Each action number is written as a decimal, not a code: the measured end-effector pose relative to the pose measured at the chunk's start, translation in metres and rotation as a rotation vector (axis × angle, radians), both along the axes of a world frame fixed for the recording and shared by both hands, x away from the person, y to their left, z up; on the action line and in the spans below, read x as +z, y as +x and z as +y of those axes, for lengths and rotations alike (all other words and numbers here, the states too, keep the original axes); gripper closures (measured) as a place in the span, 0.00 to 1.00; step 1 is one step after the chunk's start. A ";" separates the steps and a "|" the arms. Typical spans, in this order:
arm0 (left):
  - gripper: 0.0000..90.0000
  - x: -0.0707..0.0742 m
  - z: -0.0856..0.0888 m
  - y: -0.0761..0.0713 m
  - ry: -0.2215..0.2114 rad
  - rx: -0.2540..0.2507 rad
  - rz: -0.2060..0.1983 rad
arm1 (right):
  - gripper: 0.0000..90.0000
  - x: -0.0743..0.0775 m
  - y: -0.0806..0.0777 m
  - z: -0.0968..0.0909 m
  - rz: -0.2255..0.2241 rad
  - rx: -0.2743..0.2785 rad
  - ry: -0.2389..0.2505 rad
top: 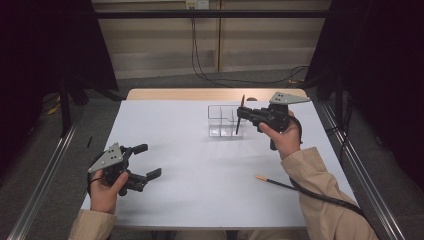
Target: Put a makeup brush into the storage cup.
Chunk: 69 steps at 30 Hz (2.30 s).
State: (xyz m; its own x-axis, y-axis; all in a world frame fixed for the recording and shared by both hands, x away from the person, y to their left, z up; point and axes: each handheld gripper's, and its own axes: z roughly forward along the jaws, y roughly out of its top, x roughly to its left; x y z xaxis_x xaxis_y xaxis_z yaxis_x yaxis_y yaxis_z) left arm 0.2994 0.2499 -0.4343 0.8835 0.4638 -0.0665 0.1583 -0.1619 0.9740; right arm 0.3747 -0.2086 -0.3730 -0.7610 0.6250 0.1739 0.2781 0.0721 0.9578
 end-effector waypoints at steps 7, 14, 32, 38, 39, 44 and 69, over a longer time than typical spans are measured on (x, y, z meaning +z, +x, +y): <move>0.01 0.000 0.000 0.000 0.001 0.003 -0.001 | 0.92 0.001 0.006 -0.002 0.004 -0.015 -0.006; 0.01 0.000 -0.001 0.000 0.003 0.000 0.000 | 0.92 0.004 0.012 -0.005 -0.005 -0.036 -0.012; 0.01 -0.001 0.000 0.001 -0.006 0.004 0.002 | 0.92 0.007 0.027 -0.010 -0.019 -0.080 -0.023; 0.01 -0.001 0.001 0.001 -0.004 0.002 0.002 | 0.92 0.008 0.031 -0.008 -0.027 -0.088 -0.034; 0.01 -0.001 0.001 0.001 -0.007 0.003 0.003 | 0.92 0.008 0.032 -0.007 -0.030 -0.087 -0.037; 0.01 -0.001 0.001 0.001 -0.005 0.002 0.003 | 0.92 0.011 0.035 -0.006 -0.038 -0.094 -0.033; 0.01 -0.003 0.001 0.002 -0.003 -0.006 0.003 | 0.92 0.008 0.051 0.001 -0.052 -0.143 -0.079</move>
